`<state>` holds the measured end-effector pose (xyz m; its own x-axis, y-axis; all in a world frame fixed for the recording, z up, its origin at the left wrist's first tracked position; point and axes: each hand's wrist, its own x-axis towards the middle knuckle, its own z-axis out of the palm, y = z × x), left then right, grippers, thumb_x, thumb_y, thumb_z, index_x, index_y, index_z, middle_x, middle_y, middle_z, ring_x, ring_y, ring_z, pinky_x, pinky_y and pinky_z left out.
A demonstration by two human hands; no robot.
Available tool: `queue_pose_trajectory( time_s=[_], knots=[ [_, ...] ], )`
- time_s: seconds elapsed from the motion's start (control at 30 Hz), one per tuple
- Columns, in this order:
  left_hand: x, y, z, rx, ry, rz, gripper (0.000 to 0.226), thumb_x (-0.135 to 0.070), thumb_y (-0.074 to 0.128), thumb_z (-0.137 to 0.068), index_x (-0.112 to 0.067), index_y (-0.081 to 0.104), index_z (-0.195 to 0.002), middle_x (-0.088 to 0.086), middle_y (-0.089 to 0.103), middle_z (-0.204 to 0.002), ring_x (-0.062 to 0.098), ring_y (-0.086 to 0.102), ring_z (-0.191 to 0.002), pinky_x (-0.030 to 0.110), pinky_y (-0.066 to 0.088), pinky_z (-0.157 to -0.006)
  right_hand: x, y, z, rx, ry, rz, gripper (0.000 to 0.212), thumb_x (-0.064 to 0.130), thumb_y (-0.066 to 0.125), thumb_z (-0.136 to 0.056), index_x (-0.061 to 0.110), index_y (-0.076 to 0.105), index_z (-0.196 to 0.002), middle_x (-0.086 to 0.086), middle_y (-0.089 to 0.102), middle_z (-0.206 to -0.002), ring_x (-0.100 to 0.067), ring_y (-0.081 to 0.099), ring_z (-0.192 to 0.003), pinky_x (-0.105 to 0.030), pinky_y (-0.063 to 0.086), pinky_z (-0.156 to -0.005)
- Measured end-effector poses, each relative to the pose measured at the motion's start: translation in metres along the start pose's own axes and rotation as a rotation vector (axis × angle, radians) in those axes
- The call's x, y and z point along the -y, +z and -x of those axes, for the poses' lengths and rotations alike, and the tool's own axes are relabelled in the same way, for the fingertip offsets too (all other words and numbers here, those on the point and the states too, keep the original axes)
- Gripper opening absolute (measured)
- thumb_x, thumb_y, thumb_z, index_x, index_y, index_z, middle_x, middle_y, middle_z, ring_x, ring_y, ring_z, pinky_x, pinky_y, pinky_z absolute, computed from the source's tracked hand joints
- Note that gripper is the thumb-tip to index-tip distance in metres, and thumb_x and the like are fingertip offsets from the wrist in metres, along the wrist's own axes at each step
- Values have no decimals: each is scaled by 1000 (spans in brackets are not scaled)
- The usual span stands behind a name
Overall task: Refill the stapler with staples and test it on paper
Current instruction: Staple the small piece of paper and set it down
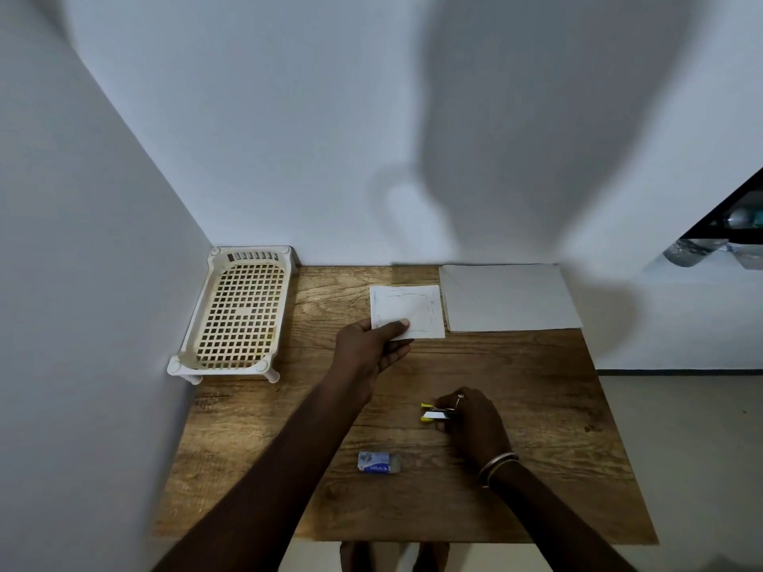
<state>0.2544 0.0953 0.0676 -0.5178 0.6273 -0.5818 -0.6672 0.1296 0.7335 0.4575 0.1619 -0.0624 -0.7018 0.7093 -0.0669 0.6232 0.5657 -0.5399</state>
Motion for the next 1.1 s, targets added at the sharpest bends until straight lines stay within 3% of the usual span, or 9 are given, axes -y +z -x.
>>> queue_pose_trajectory(
  time_s=[0.13,0.2,0.33,0.43,0.53,0.6,0.77,0.93,1.1],
  knots=[
    [-2,1,0,-1,4,-3,24,-2,81,-83,-5,68,-103,7,81,-87,26,79,-85,33,65,-74,4,-9,-2,84,16,10,42,24,86,-71,20,76,-112,-1,70,-106,-23,63,-103,-34,48,-87],
    [-3,1,0,-1,6,4,26,-2,81,-83,-4,68,-105,9,81,-89,27,79,-85,33,65,-73,14,-19,-4,11,54,-100,38,24,81,-79,19,73,-116,1,68,-111,-17,62,-106,-33,50,-93],
    [-5,1,-1,-2,16,9,27,-2,81,-82,-2,68,-106,11,81,-91,28,79,-85,31,64,-70,50,-53,-24,-246,306,-559,10,35,67,-95,27,73,-97,8,74,-90,-7,70,-86,-33,59,-82],
    [-6,3,0,-5,28,0,23,-2,82,-82,-5,68,-100,8,81,-86,27,79,-84,32,64,-70,75,-78,-49,-216,517,-1152,26,38,66,-95,13,73,-95,-10,78,-86,-22,77,-78,-30,61,-65],
    [-9,6,1,0,40,-3,22,-3,82,-82,-6,68,-99,5,81,-84,25,79,-81,30,64,-69,89,-93,-62,-156,561,-1399,35,36,76,-88,4,71,-101,-17,78,-89,-27,77,-76,-30,60,-58],
    [-12,9,2,5,47,5,22,-2,82,-82,-6,69,-99,6,81,-85,25,79,-81,30,63,-67,96,-97,-66,-166,543,-1421,36,32,82,-83,3,72,-101,-16,78,-89,-28,77,-76,-30,60,-60],
    [-15,8,2,5,61,14,23,-4,82,-82,-3,70,-102,10,81,-89,27,79,-82,31,64,-68,102,-97,-74,-259,497,-1402,12,6,82,-81,5,74,-90,-10,77,-76,-20,74,-64,-25,59,-57],
    [-15,-2,-5,-78,120,5,23,-15,84,-83,-2,73,-98,10,81,-89,28,79,-84,32,63,-67,96,-95,-78,-293,494,-1340,11,5,81,-81,7,73,-89,-5,78,-72,-20,75,-64,-23,59,-57],
    [0,-10,-18,-142,111,-46,20,-13,83,-83,-2,75,-98,14,80,-91,29,78,-81,35,63,-65,86,-79,-82,-278,559,-1281,10,6,81,-82,9,73,-87,-8,76,-73,-20,74,-61,-24,58,-53]
  ],
)
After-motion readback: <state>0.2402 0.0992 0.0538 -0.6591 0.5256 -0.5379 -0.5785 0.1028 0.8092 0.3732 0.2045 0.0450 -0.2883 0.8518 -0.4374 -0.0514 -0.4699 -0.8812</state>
